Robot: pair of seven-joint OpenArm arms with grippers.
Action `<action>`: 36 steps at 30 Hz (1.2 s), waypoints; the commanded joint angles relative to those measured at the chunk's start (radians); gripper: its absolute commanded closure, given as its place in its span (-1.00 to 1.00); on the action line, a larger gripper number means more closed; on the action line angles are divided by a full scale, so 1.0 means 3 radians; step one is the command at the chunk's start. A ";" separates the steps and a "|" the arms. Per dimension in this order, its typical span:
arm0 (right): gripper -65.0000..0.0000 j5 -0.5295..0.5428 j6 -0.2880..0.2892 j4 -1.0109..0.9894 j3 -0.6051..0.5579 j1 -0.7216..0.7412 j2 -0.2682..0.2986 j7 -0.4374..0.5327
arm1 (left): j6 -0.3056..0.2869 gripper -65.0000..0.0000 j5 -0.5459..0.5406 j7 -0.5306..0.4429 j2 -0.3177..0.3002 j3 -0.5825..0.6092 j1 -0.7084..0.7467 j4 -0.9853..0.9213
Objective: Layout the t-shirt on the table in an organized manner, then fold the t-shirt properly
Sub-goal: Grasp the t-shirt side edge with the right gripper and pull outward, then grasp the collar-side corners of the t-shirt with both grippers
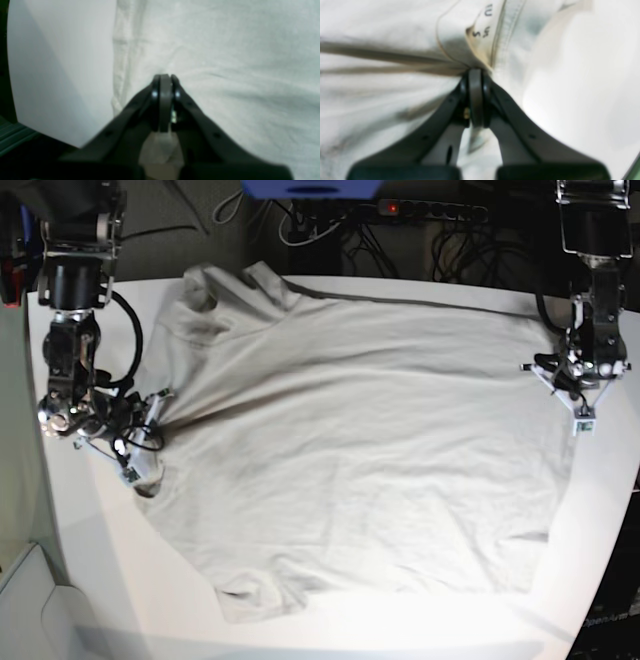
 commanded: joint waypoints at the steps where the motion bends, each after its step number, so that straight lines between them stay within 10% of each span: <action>1: 1.00 -0.0119 0.0059 0.0006 0.0021 0.0000 0.0111 -0.0105 | 0.0017 0.99 0.0018 0.0057 -0.0055 -0.0022 -0.0021 0.0018; 29: 1.00 -0.0119 0.0059 0.0021 0.0041 0.0281 0.0259 0.0110 | 0.0017 0.99 0.0018 0.0344 -0.0060 -0.0027 -0.0164 0.0427; 36: 1.00 -0.0104 0.0059 0.0880 0.0046 -0.0046 0.0239 -0.0033 | 0.0017 0.99 0.0018 0.0344 -0.0045 -0.0027 0.0112 0.0432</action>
